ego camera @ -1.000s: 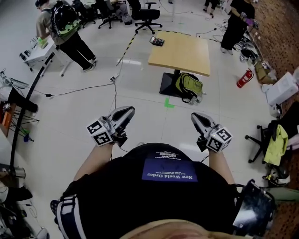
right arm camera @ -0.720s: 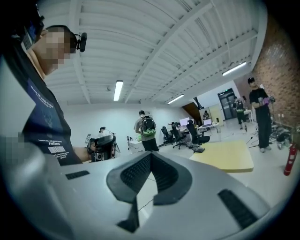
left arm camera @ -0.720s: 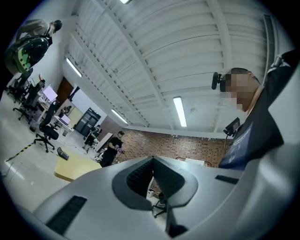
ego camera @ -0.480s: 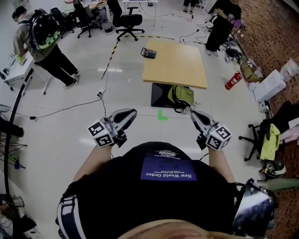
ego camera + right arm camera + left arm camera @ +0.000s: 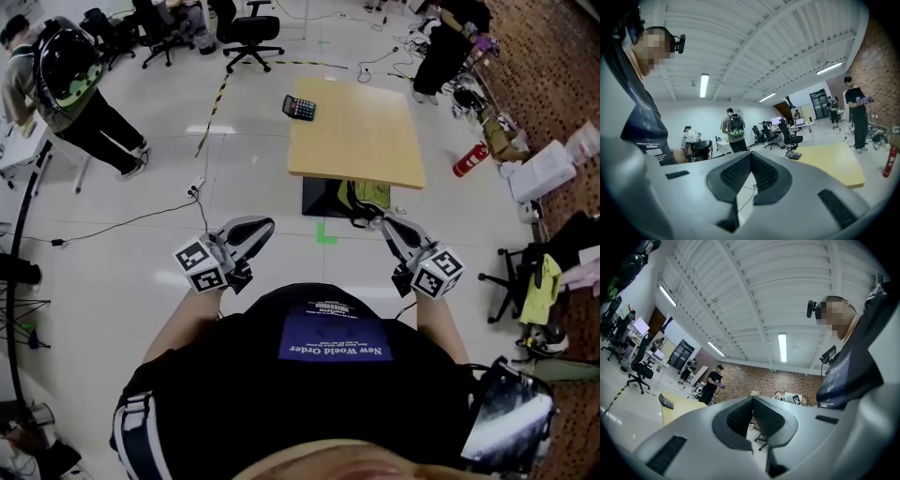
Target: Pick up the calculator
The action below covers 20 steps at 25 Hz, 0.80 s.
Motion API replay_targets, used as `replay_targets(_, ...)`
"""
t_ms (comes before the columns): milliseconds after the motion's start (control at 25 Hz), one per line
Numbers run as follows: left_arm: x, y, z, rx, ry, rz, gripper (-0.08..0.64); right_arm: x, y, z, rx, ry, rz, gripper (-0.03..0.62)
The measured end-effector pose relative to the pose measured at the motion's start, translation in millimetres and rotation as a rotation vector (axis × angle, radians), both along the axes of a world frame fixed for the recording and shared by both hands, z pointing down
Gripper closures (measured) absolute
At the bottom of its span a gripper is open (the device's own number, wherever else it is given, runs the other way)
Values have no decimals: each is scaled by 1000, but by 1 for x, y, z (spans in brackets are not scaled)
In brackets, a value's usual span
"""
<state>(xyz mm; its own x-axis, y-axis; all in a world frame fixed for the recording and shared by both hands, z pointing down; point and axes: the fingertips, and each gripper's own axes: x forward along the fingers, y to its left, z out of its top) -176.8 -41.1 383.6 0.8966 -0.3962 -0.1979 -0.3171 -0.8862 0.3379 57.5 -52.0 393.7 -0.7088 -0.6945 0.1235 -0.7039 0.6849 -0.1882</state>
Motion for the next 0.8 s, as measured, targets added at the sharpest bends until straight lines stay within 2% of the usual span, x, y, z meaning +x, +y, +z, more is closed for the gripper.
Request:
replay_targets(200,39,-50,2,-4,-21,-28,552,36,-57,11,-4,-26,-38,607)
replay_targets(480,116,-120,-17,-17,-24,-132,552,105,-152,-5,40,14,-175,607)
replay_targets(640,160,-153,-20,-37,-29,-189,552,142,-200,-11,59,-15,-232,607)
replay_targets(800,186,-178,-18,-60,-56,-211,552,155,-235,-9,60,-30,-284,607)
